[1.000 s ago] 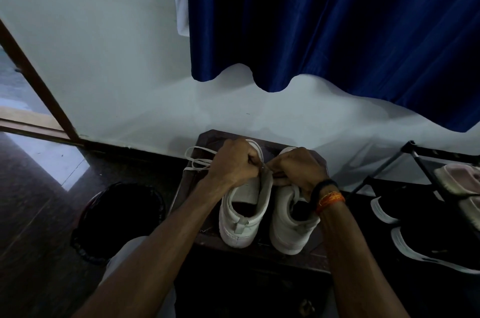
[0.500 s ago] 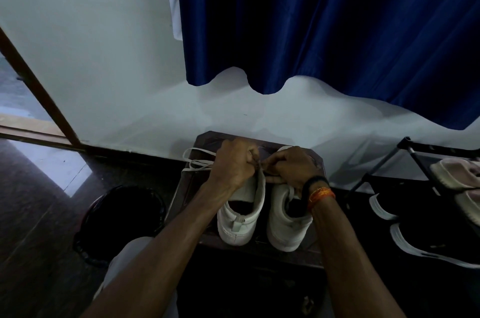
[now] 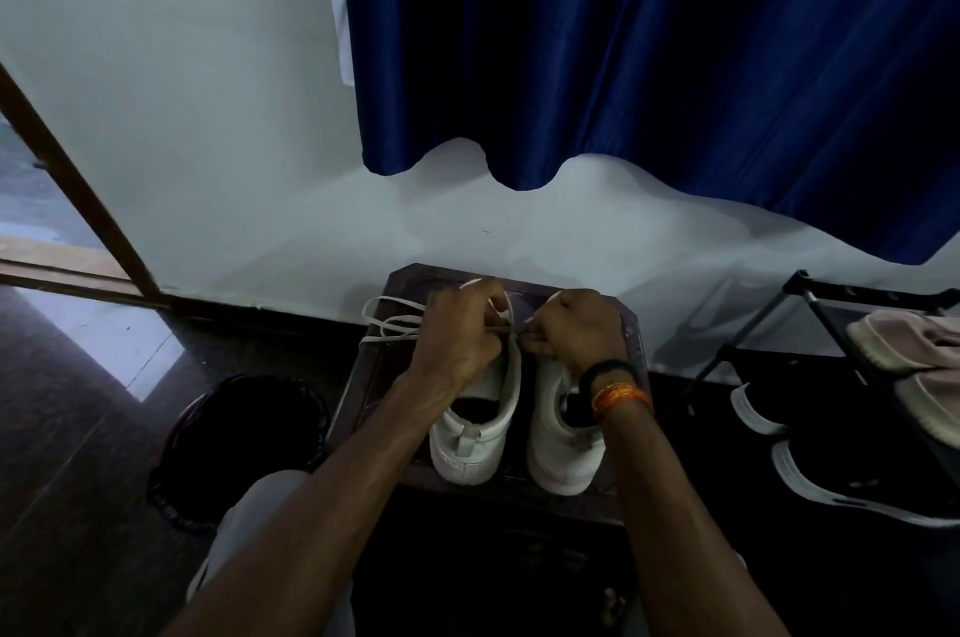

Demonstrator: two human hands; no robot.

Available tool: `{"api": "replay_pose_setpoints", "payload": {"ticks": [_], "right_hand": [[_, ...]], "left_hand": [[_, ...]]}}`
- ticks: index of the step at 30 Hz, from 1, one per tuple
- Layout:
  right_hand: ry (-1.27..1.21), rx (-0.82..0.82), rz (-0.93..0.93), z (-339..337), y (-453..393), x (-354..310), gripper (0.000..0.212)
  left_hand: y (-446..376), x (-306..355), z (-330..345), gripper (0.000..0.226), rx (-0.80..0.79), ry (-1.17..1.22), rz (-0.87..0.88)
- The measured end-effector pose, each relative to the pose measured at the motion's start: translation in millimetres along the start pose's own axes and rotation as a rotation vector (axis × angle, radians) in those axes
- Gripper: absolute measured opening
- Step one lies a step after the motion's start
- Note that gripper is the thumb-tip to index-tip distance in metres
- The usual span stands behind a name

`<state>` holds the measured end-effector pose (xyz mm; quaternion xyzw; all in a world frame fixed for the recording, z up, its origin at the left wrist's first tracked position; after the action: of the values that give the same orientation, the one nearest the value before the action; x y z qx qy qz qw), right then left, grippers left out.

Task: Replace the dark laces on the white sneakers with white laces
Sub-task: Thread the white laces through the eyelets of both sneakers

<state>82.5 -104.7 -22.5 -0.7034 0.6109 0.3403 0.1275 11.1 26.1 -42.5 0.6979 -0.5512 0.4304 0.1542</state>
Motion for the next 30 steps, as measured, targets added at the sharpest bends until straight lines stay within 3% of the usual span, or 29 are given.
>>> {"api": "replay_pose_setpoints", "payload": {"ticks": [2, 5, 7, 11, 17, 19, 21, 25, 30], "right_hand": [[-0.148, 0.007, 0.007, -0.1, 0.9, 1.2, 0.024], [-0.651, -0.039, 0.051, -0.2, 4.4, 1.0, 0.017], [-0.787, -0.050, 0.020, -3.8, 11.3, -2.8, 0.018], [-0.669, -0.024, -0.030, -9.2, 17.2, -5.3, 0.021], [-0.590, 0.288, -0.007, -48.2, 15.1, 5.5, 0.020], [-0.408, 0.320, -0.083, -55.4, 18.1, 4.7, 0.013], [-0.117, 0.202, -0.211, -48.1, 19.9, -2.2, 0.006], [0.536, -0.003, -0.357, -20.2, 16.4, -10.5, 0.039], [0.761, 0.075, -0.427, 2.3, 9.4, -4.7, 0.028]], "left_hand": [[0.4, -1.3, 1.1, 0.032, 0.016, -0.045, 0.016], [-0.2, -3.5, 2.8, 0.029, 0.050, -0.108, 0.020], [-0.9, -4.0, 4.4, 0.030, 0.054, -0.134, 0.014], [-0.7, -5.2, 7.5, 0.030, 0.045, -0.191, -0.007], [1.0, -4.0, 7.4, 0.025, 0.094, -0.240, 0.009], [1.6, -2.5, 7.6, 0.023, 0.086, -0.226, 0.035], [1.9, -0.2, 7.0, 0.022, 0.079, -0.205, 0.060], [2.8, 0.7, 6.4, 0.021, 0.075, -0.189, 0.081], [3.4, -1.7, 7.0, 0.024, 0.088, -0.135, 0.050]]}}
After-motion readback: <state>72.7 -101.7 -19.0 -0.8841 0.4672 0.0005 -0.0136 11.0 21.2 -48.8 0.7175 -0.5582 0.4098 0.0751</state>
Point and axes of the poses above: each hand's wrist, its own y-axis away from the middle knuckle, its own z-axis out of the palm, x = y × z, the point moved 3 cm from there along -y, towards the middle knuckle, and after that the axes turned 9 degrees about y, right-handed, at the moved point
